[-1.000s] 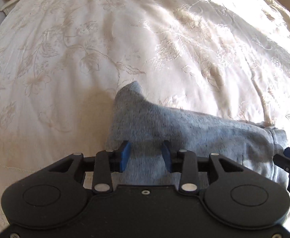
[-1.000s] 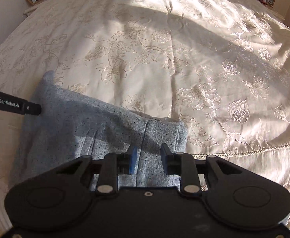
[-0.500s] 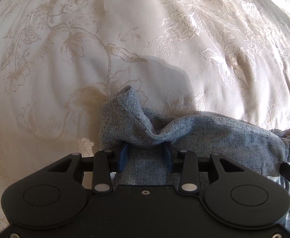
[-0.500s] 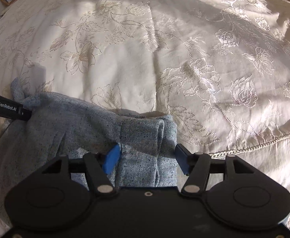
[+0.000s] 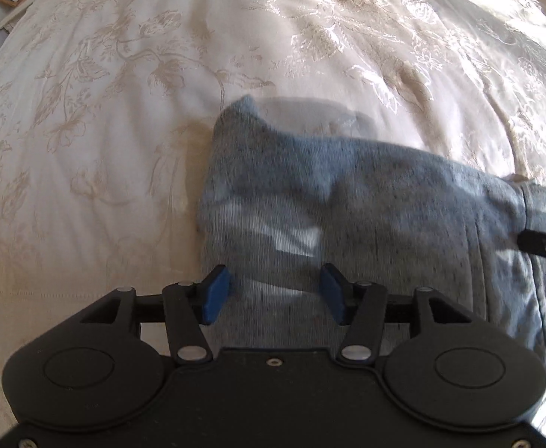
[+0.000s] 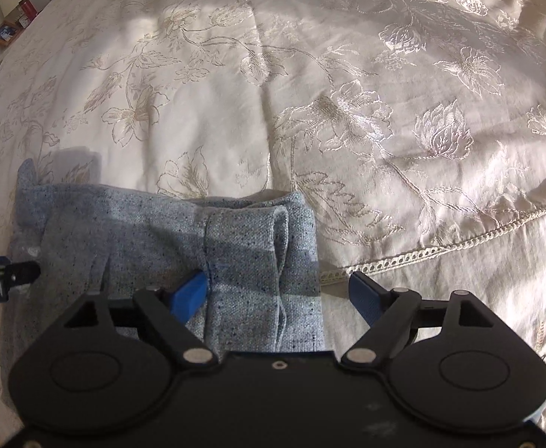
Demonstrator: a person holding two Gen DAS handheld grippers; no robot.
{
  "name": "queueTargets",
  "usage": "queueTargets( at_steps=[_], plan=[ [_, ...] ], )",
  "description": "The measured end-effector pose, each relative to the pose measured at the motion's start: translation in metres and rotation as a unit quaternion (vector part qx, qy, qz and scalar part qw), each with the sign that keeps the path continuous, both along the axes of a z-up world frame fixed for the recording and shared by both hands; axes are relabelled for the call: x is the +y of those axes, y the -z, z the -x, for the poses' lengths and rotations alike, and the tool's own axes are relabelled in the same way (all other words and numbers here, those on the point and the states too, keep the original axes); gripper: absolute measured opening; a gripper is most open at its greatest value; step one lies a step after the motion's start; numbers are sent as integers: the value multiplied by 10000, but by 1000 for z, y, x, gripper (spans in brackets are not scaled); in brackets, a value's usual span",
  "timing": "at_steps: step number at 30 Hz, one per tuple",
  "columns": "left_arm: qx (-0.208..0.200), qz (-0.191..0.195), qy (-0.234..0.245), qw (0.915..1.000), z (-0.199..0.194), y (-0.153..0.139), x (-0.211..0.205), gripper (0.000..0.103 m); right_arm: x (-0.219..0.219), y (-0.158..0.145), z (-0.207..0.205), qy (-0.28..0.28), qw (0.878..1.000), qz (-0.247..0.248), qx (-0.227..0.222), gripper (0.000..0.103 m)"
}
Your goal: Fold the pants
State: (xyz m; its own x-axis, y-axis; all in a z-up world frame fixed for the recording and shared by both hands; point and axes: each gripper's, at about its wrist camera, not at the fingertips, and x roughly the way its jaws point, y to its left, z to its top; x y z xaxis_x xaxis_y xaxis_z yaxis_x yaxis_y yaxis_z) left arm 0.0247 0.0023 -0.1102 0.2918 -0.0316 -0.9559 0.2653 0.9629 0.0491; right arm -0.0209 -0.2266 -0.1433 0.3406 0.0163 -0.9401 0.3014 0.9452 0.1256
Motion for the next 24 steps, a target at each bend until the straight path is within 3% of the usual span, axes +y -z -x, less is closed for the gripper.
queueTargets(
  at_steps=[6, 12, 15, 20, 24],
  plan=[
    [-38, 71, -284, 9996, 64, 4, 16, 62, 1, -8, 34, -169, 9998, -56, -1, 85],
    [-151, 148, -570, 9981, 90, 5, 21, 64, 6, -6, 79, -284, 9994, -216, -25, 85],
    [-234, 134, -503, 9984, 93, 7, 24, 64, 7, -6, 91, -292, 9991, -289, -48, 85],
    [-530, 106, -257, 9982, 93, -15, 27, 64, 5, -22, 98, -363, 9982, -239, -413, 86],
    [-604, 49, -129, 9981, 70, -13, 35, 64, -10, -23, 83, -208, 9979, -301, -527, 88]
  ],
)
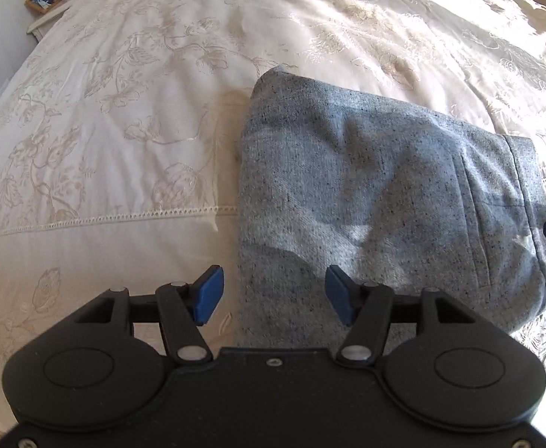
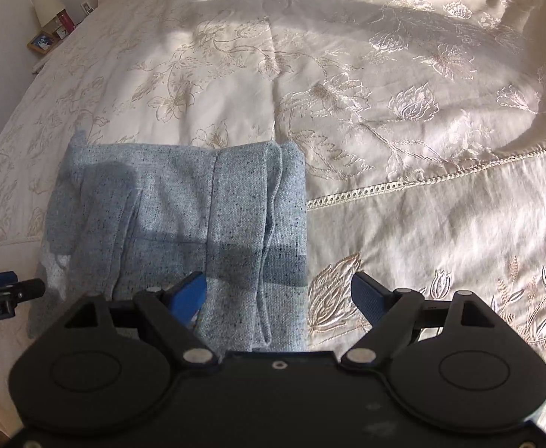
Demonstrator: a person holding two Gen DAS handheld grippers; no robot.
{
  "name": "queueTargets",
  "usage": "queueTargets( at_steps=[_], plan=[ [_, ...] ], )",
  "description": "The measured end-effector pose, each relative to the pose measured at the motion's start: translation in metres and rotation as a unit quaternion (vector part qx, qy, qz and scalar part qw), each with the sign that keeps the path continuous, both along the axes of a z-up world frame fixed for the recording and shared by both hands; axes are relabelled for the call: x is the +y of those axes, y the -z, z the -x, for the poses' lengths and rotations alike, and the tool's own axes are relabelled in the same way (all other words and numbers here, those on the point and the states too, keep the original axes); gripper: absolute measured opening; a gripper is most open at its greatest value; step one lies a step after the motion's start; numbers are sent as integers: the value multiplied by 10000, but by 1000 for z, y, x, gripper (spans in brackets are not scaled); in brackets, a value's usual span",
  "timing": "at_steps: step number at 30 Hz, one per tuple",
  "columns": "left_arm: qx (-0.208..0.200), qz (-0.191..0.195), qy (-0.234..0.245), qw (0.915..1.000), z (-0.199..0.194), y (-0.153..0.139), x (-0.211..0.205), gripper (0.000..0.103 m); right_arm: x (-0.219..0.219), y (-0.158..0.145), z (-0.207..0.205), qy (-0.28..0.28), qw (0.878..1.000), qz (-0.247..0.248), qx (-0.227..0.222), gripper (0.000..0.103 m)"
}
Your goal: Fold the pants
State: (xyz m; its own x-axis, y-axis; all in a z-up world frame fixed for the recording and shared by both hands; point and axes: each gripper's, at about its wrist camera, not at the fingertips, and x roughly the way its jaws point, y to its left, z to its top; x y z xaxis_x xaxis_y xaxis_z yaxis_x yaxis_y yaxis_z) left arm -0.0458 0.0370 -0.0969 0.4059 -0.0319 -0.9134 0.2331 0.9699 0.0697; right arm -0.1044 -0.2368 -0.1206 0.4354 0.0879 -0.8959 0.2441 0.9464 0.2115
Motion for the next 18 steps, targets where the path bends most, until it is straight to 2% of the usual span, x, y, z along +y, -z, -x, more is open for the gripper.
queueTargets(
  at_steps=[3, 6, 11, 16, 18],
  plan=[
    [160, -84, 85, 9998, -20, 14, 4, 65, -11, 12, -17, 124, 9997, -190, 129, 89],
    [408, 4, 164, 9990, -36, 31, 10, 75, -15, 25, -29, 154, 9987, -397, 266, 90],
    [420, 207, 115, 9988, -51, 46, 23, 102, -12, 36, -45, 36, 9982, -525, 291, 97],
    [580, 685, -131, 9959, -64, 56, 33, 103, 10, 41, -60, -320, 9973, -589, 296, 98],
    [595, 756, -294, 9949, -67, 59, 33, 103, 18, 42, -64, -345, 9974, -543, 315, 96]
  ],
)
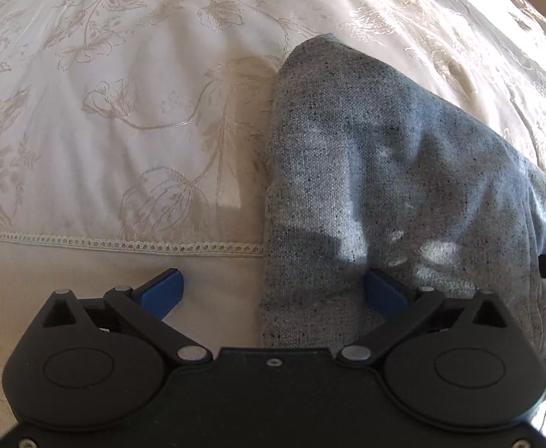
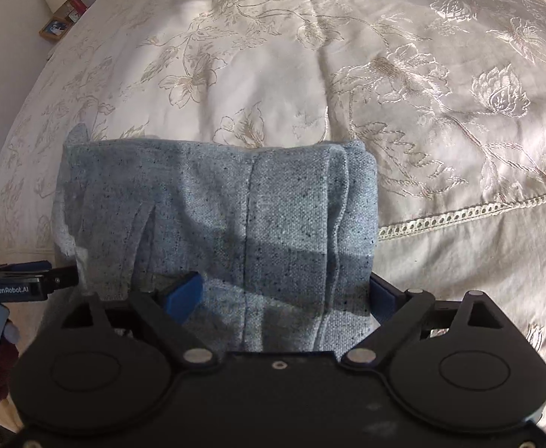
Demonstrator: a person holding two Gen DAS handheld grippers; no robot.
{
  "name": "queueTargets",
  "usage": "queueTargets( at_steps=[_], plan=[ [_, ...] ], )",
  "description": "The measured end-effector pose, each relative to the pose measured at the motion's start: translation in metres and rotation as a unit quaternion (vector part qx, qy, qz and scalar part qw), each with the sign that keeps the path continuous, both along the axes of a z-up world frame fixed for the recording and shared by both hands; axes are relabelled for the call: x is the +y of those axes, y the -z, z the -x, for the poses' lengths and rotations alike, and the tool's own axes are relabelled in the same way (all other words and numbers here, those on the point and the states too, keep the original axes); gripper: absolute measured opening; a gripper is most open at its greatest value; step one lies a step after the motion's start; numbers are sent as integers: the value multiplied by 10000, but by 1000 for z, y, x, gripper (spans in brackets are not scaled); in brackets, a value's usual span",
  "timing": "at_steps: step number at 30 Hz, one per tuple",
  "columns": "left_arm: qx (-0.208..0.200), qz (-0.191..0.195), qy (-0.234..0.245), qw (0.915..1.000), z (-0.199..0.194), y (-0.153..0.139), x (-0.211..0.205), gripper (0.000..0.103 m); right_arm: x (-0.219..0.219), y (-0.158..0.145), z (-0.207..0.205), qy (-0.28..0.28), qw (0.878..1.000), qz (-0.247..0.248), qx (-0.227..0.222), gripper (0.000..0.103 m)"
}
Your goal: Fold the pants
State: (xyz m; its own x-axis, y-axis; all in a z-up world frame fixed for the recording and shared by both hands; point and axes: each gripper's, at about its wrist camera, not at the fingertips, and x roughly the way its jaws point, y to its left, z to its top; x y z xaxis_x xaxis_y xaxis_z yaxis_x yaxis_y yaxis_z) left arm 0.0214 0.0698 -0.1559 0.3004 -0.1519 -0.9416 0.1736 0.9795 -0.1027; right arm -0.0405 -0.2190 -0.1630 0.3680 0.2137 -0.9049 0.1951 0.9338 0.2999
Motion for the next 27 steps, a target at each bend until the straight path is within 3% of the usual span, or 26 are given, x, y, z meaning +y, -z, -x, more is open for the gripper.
queueTargets(
  at_steps=[2, 4, 5, 6, 7, 8, 11, 12, 20, 24, 27],
  plan=[
    [16, 59, -176, 9998, -2, 0, -2, 103, 5, 0, -2, 57, 10000, 25, 9, 93],
    [97, 340, -274, 9990, -3, -2, -3, 94, 7, -2, -2, 91, 10000, 2, -6, 59],
    [130, 530, -265, 9982, -2, -5, -4, 67, 8, -6, -2, 122, 9999, -14, -16, 52],
    [141, 786, -192, 9966, -1, -9, -5, 52, 7, -11, -1, 164, 9999, -24, -17, 42],
    [188, 941, -172, 9952, 3, -15, -11, 31, 7, -16, 1, 192, 9998, -30, -34, 38],
    [103, 815, -168, 9965, 6, -20, -15, 26, 8, -22, 3, 207, 9998, -18, -64, 36],
    [-255, 481, 87, 9985, 19, -39, -25, 21, 22, -41, 8, 89, 9995, 244, -183, 34],
    [-316, 485, 98, 9983, 22, -44, -25, 20, 34, -56, 12, -78, 9984, 491, -281, 33],
    [-1109, 453, 31, 9928, 31, -106, -3, 19, 55, -113, 19, -499, 9924, 746, -840, 29],
    [-1498, 415, -65, 9878, 15, -136, 21, 19, 70, -142, -2, -688, 9873, 713, -1245, 29],
    [-1659, 358, -143, 9854, -11, -151, 39, 19, 82, -158, -39, -798, 9842, 624, -1450, 29]
  ],
)
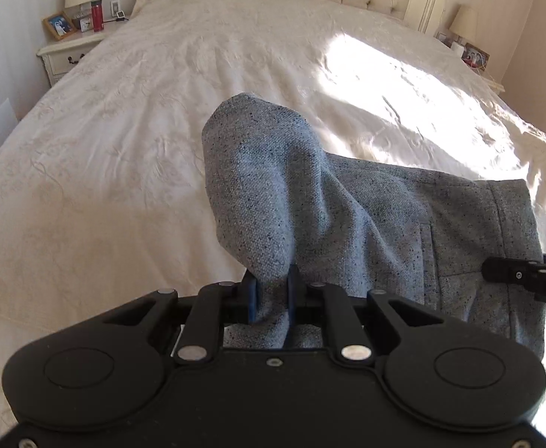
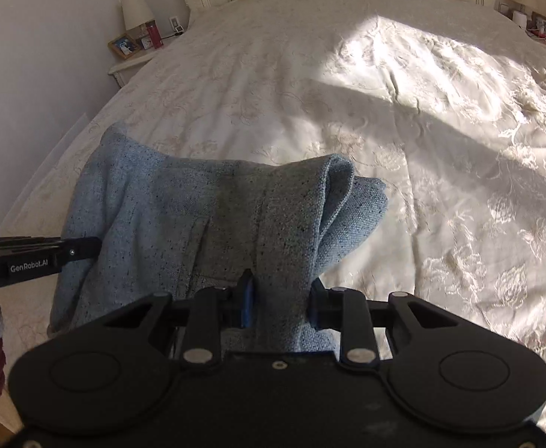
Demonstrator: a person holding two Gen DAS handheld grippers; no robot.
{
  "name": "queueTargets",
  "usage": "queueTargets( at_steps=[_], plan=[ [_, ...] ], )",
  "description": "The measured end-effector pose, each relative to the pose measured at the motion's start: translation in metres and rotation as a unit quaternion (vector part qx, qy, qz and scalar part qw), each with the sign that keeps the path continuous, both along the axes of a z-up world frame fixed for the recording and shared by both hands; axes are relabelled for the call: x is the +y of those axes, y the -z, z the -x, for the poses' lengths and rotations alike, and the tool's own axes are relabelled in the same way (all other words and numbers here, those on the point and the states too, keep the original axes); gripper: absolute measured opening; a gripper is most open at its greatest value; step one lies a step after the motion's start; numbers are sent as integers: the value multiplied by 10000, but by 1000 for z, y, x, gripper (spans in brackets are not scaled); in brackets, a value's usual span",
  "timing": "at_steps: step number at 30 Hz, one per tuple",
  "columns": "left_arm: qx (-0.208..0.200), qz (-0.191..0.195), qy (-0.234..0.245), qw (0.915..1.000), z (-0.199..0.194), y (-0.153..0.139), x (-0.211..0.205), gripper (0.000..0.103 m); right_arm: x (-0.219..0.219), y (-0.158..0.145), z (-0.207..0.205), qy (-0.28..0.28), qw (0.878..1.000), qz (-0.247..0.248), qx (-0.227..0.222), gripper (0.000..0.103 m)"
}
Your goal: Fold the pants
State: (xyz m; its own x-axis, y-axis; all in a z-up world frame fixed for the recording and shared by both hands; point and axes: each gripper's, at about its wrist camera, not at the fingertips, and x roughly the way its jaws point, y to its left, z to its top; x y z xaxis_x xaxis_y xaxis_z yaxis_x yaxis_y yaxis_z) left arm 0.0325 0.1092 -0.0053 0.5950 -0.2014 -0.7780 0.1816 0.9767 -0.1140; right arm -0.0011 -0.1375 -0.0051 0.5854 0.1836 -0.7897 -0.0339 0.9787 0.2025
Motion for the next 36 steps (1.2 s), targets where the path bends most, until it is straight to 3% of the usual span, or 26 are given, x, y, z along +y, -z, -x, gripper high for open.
queueTargets(
  at_steps=[2, 3, 4, 6, 7, 10, 12, 19, 22, 28, 36],
  plan=[
    [24, -90, -100, 9999, -26, 0, 8, 22, 11, -3, -47, -109, 9999, -24, -99, 29],
    [72, -171, -151, 9997, -39, 3, 10, 24, 11, -3, -47, -109, 9999, -24, -99, 32],
    [168, -353, -293, 9988, -54, 10, 14, 34, 14, 2, -68, 0, 10000, -68, -57, 42],
    [403, -656, -560, 9955, -79, 27, 18, 33, 13, 19, -101, 398, 9988, 47, 280, 54],
    [515, -746, -708, 9934, -87, 36, 23, 32, 13, 34, -119, 745, 9953, 281, 559, 53],
    [660, -596, -989, 9911, -86, 40, 41, 32, 10, 47, -129, 1161, 9891, 537, 733, 51],
    [653, -478, -936, 9923, -75, 37, 47, 32, 10, 43, -115, 1197, 9896, 366, 708, 51],
    [500, -592, -671, 9947, -28, 10, 32, 32, 40, 8, -44, 881, 9928, 595, 547, 62],
    [454, -575, -594, 9955, -9, -4, 22, 39, 58, -14, -17, 816, 9943, 627, 266, 71],
    [316, -475, -560, 9968, 24, -34, 3, 55, 82, -59, 22, 784, 9924, 856, -405, 80],
    [241, -371, -925, 9947, 53, -59, -5, 56, 70, -80, 39, 683, 9963, 510, -116, 80]
  ],
)
